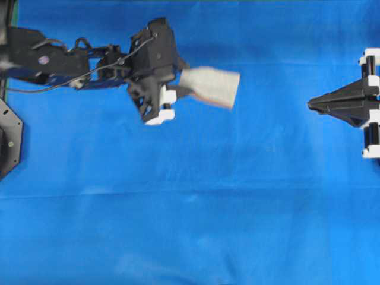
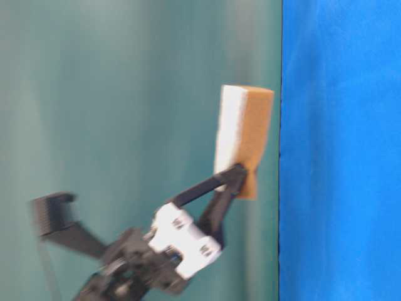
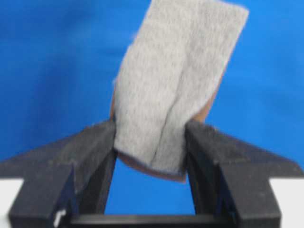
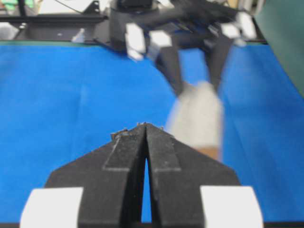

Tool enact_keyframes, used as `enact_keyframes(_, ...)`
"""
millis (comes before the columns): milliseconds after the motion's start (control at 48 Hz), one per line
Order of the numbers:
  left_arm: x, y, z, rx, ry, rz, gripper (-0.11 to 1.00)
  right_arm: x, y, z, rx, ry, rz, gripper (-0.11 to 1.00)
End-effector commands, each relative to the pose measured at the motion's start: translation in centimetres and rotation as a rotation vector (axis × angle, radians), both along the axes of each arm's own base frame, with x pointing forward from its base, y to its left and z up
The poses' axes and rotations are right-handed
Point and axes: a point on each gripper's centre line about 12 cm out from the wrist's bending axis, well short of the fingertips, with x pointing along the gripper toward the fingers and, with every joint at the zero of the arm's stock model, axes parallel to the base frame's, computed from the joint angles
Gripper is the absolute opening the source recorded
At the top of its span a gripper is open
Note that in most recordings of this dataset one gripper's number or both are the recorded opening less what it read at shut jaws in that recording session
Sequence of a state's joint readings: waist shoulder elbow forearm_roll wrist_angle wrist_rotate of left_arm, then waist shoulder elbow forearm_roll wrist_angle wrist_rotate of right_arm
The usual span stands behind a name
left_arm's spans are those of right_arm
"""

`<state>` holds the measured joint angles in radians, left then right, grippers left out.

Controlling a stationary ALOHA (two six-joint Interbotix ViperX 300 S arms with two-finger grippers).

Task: Hand over the sponge with the left arm and wipe it with the right arm.
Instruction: 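Lift the sponge with the left gripper toward the table center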

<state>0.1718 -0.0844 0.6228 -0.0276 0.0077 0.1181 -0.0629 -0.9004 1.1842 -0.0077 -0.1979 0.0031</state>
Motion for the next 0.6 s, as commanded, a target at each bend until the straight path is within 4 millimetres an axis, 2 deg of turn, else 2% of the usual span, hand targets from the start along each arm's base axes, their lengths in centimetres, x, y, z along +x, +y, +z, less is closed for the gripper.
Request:
enact_keyframes(0, -0.2, -1.8, 2.2, -0.012, -0.053, -0.033, 0.39, 0.4, -0.2, 1.0, -0.003, -0.023, -0.009, 0.00)
enact_keyframes(146, -0.4, -3.7, 2.4, -0.080, -0.061, -0.043, 0.39, 0.7, -0.4, 0.7, -0.002, -0.008, -0.018, 0.00)
enact_keyframes(584, -0.5, -3.7, 2.0, -0.129, -0.053, -0.016, 0.39, 2.2, -0.5, 1.5, 0.085, -0.012, -0.025, 0.00)
